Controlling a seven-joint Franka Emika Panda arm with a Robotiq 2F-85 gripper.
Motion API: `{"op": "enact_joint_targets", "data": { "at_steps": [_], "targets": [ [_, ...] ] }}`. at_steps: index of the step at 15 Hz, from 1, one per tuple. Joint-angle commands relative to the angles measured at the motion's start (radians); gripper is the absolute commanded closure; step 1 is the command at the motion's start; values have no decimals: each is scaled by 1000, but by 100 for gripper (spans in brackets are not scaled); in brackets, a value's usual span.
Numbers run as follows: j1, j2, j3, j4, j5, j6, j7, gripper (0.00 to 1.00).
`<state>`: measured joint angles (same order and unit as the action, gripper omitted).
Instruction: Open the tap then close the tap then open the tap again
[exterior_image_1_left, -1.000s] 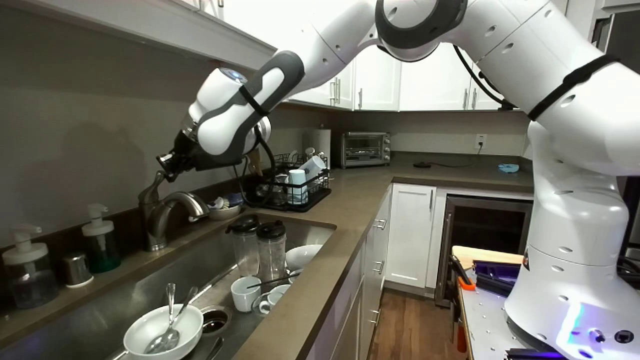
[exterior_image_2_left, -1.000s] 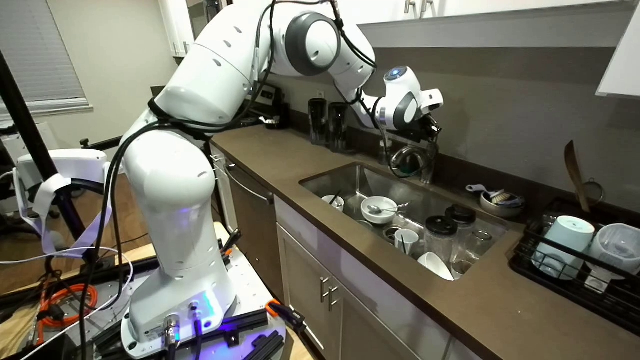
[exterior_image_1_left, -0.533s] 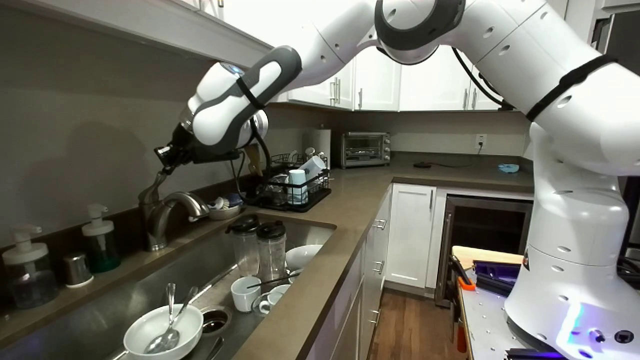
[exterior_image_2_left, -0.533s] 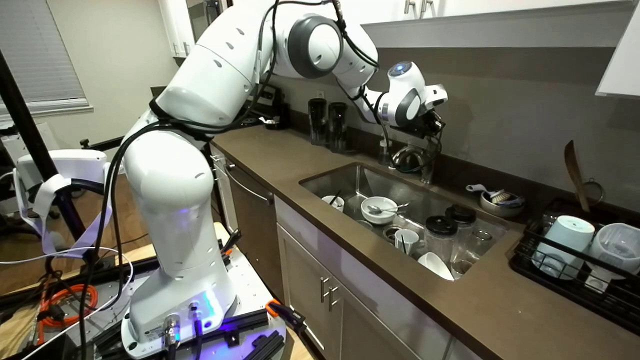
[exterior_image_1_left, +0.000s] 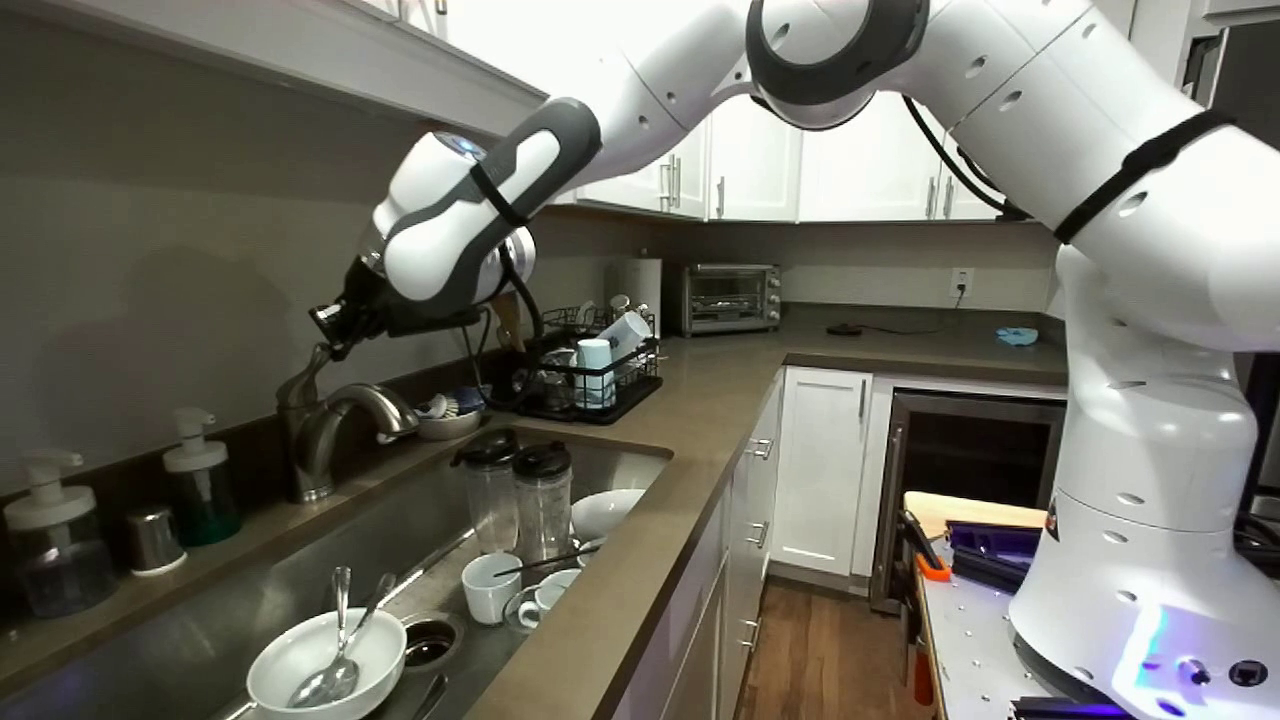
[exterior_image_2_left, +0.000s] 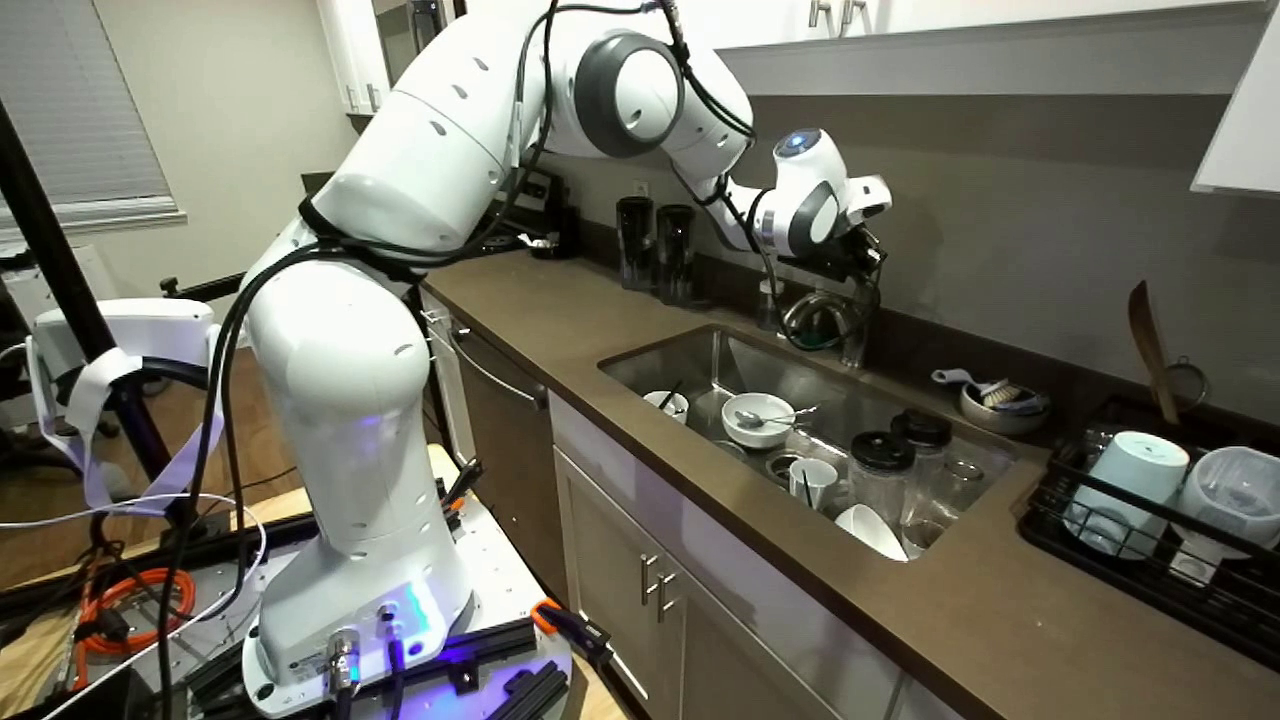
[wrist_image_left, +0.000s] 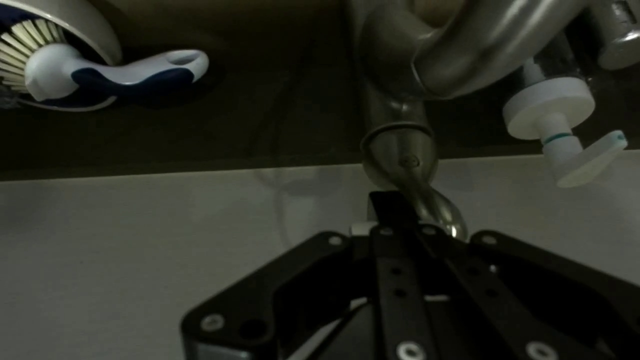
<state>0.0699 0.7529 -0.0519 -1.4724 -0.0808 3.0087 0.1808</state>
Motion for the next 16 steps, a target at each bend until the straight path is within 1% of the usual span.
{"op": "enact_joint_targets", "data": {
  "at_steps": [1,3,10,12,13,15,16],
  "targets": [
    [-14,-22,34,-14,34,-36,-50,100],
    [-26,-26,53,-15,38,-49,-60,100],
    [-51,-39,82,-14,47,-120,-75,100],
    [-64,-38,106,-12,60,-135,-88,100],
    [-79,-38,133,-12,74,-143,-105,100],
    [-81,-34,145,-7,87,-142,-115,100],
    [-69,-31,131,-4,85,-128,-108,100]
  ]
}}
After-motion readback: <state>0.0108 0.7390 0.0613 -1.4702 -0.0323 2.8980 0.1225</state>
